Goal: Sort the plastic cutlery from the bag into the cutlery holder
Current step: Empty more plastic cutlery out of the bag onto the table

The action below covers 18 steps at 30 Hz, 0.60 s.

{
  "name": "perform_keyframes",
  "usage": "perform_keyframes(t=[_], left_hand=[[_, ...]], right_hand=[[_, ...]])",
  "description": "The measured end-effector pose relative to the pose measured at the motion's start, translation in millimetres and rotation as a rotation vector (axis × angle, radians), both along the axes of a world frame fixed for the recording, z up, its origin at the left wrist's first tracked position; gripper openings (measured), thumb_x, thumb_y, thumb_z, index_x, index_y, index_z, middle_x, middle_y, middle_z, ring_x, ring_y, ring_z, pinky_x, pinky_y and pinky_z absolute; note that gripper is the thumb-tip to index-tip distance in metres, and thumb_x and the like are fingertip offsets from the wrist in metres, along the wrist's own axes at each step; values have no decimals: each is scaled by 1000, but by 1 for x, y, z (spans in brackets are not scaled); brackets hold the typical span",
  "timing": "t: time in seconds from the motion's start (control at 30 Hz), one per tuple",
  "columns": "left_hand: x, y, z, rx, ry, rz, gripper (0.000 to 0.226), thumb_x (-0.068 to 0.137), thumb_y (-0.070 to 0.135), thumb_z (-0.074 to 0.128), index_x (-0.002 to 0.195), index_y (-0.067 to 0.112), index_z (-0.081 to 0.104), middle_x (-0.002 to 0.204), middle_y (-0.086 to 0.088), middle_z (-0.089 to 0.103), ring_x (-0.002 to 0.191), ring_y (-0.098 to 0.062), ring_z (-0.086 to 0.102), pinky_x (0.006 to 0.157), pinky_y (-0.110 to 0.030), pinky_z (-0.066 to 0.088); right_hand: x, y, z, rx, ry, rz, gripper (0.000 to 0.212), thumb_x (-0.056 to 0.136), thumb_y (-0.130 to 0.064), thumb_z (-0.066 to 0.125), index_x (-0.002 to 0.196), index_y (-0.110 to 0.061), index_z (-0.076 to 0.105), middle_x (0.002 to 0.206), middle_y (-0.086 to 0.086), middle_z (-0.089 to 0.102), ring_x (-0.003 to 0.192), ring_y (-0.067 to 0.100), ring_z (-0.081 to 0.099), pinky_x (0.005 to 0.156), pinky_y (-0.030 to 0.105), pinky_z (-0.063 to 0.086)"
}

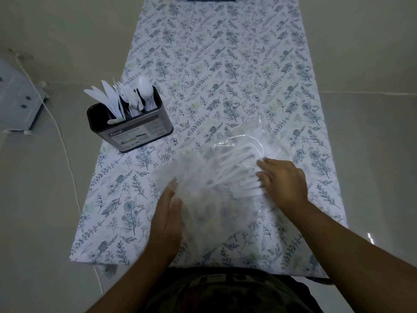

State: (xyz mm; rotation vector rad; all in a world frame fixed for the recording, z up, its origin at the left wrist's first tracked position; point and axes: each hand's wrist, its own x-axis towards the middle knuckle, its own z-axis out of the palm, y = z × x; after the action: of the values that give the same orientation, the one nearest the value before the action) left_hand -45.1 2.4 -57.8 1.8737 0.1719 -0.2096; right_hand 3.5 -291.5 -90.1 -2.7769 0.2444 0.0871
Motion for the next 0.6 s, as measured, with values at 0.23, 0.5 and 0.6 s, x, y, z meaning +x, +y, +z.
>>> perform_keyframes(t=[0.23,0.5,0.6], left_hand=[[23,-15,14,630,-341,-162,49,89,42,62,133,22,53,141,0,48,138,-20,38,115,-40,27],[43,-12,-32,889,-343,-346,38,89,34,68,123,16,69,120,0,70,118,-27,61,102,-47,43],[41,-8,-35,837,-361,-315,34,90,35,59,117,18,72,117,1,70,114,-25,61,100,-46,45]], right_hand=[[-2,-1,-1,18,-141,-12,18,86,-38,78,101,-31,81,93,-6,78,96,24,66,85,41,41],[-8,6,20,81,-326,53,13,89,-35,77,98,-27,81,85,-5,73,84,24,65,75,37,44],[-15,17,37,51,-376,83,12,90,-37,74,98,-30,80,83,-7,71,85,22,62,74,37,41]])
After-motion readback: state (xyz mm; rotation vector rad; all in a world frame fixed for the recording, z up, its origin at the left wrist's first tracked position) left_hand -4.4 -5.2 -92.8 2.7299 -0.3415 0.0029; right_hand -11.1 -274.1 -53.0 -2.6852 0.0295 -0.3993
